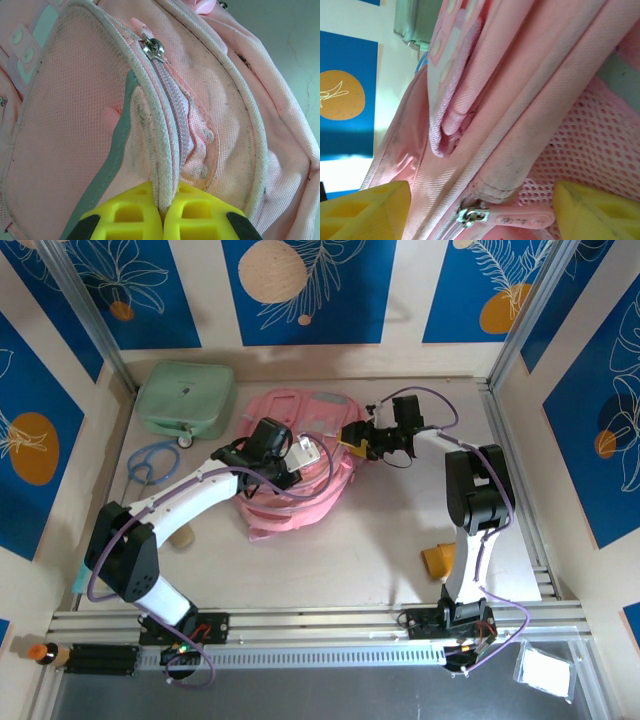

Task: Pack the student bag
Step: Unzip the student bag at the top-center of the table.

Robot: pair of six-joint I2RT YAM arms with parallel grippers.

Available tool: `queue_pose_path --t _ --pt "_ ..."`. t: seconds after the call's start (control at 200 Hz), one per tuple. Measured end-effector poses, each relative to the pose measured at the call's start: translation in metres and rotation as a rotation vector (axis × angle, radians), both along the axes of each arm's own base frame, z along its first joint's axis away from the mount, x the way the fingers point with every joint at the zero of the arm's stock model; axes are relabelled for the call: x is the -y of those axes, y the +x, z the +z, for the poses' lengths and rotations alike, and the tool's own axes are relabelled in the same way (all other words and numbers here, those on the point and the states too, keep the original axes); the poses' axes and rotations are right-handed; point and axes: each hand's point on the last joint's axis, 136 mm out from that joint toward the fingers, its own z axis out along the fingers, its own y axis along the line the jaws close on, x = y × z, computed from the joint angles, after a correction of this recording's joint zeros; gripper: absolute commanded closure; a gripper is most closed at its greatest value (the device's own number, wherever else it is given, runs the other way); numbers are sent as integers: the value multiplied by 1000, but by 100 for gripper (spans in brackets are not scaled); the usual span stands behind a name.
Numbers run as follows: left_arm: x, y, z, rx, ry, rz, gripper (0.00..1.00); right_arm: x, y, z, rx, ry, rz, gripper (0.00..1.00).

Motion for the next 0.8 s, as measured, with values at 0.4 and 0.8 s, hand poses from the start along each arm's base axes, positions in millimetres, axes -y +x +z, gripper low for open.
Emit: queue_pose_path --t 0.4,0.8 --pt "-1 1 0 1 1 3 100 0 -3 6 13 38 29 50" --pt "-1 1 0 1 1 2 100 8 -15 -7 -28 56 36 62"
